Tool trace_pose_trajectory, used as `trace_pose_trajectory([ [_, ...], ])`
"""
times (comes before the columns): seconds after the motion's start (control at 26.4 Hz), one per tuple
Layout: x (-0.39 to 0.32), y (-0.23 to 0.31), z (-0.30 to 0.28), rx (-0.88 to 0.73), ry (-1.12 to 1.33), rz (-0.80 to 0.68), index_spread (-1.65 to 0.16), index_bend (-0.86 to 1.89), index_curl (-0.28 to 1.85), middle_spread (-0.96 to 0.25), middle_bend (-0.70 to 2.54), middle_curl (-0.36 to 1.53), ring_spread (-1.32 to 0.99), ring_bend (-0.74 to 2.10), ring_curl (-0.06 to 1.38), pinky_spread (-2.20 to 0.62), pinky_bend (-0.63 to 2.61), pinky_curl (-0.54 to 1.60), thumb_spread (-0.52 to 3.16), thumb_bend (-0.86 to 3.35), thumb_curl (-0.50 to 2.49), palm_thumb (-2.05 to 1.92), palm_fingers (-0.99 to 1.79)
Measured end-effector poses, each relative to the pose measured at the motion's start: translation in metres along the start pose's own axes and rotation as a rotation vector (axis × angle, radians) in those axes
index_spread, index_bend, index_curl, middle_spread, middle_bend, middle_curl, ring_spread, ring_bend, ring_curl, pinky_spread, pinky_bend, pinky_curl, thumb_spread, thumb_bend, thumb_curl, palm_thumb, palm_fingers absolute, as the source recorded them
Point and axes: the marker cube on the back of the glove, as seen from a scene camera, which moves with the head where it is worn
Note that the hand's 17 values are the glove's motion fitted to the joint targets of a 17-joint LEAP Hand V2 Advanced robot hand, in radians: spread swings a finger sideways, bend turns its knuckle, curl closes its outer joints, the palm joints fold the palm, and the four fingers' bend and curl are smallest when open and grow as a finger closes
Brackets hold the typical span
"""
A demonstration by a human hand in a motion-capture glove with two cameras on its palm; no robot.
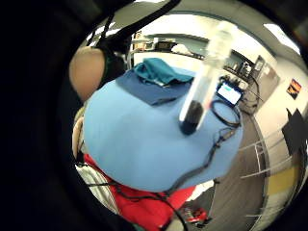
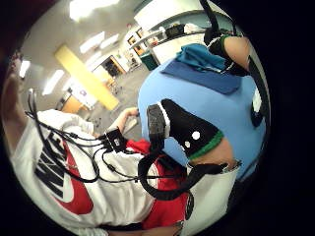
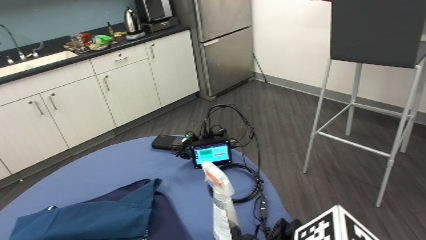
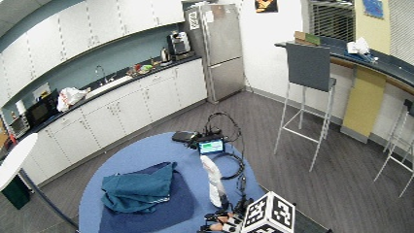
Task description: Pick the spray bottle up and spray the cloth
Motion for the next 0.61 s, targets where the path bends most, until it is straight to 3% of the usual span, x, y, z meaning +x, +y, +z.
trace_pose_trajectory([
  [0.27,0.044,-0.017,-0.016,0.096,-0.037,0.182,-0.26,0.15,0.18,-0.06,0.43,0.19,-0.05,0.34,0.19,0.06,0.40,0.15,0.77,0.23,0.11,0.41,0.96],
  [0.61,0.100,-0.054,0.059,-0.143,-0.397,0.461,-0.32,0.06,0.17,-0.06,0.35,0.24,-0.04,0.39,0.27,0.07,0.51,0.24,0.91,0.12,0.15,0.38,0.81],
])
